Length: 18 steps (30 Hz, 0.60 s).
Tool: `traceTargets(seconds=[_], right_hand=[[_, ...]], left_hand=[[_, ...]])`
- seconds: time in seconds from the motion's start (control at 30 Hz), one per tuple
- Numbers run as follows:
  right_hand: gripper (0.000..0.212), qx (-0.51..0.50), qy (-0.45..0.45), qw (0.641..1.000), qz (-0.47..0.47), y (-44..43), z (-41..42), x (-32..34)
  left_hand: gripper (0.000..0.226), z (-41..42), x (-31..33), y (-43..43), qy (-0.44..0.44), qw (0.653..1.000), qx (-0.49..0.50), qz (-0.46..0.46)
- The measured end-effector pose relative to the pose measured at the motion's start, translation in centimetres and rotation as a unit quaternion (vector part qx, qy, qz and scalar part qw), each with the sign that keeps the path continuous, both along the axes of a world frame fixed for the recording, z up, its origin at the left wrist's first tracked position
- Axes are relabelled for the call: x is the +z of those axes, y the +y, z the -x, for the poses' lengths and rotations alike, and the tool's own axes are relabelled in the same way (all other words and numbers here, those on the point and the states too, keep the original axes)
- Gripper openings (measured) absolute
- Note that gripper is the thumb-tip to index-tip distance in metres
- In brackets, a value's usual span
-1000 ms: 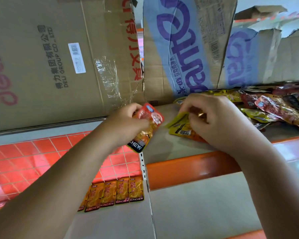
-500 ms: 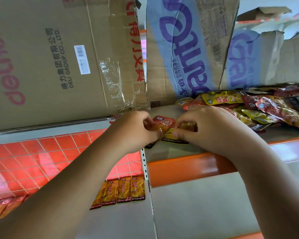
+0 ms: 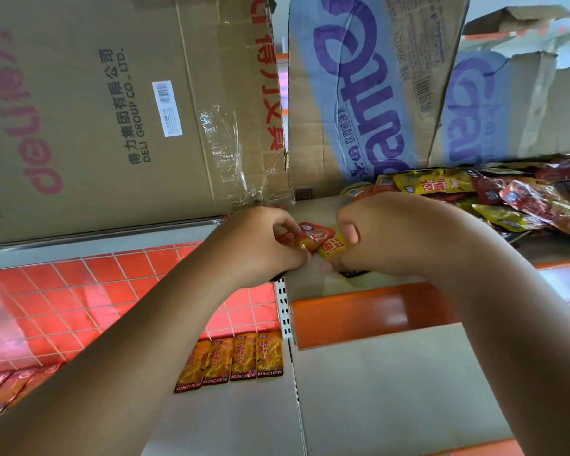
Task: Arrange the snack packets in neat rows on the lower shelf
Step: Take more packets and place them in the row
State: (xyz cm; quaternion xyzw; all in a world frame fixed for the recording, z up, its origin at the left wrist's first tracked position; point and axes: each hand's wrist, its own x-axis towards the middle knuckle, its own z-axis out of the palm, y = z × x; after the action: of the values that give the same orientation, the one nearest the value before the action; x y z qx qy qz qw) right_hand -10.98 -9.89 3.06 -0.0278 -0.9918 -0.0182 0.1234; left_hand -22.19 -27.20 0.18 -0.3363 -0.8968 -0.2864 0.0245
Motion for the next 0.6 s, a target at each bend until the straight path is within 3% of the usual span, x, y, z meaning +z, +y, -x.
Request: traceTargets(seconds=[0.1, 0.2, 0.37, 0.5, 0.6], right_hand=[[0.038, -0.016, -0.003, 1.000, -0.007, -1.2, 0.8, 0.1], [0.024, -0.036, -0.002, 0.999, 0.021, -1.7, 1.3, 0.4], [0.042, -0.083, -0.056, 0.995, 0.020, -3.2, 2.0, 1.0], [0.024, -0.110, -0.076, 0.991, -0.008, -5.4, 3.1, 1.4], [0.025, -0.113, -0.039, 0.993, -0.001, -8.5, 4.4, 1.4]], left_hand=[[0.027, 0.2, -0.6, -0.7, -0.005, 0.999, -0.016, -0.047], [0.025, 0.4, -1.4, -2.2, 0.043, 0.996, -0.013, -0.078], [0.027, 1.5, -3.1, -5.7, 0.057, 0.988, -0.012, -0.142], [0.037, 2.7, -5.1, -9.4, 0.048, 0.985, -0.006, -0.166], [0.040, 4.3, -6.6, -13.0, 0.044, 0.981, -0.007, -0.188]])
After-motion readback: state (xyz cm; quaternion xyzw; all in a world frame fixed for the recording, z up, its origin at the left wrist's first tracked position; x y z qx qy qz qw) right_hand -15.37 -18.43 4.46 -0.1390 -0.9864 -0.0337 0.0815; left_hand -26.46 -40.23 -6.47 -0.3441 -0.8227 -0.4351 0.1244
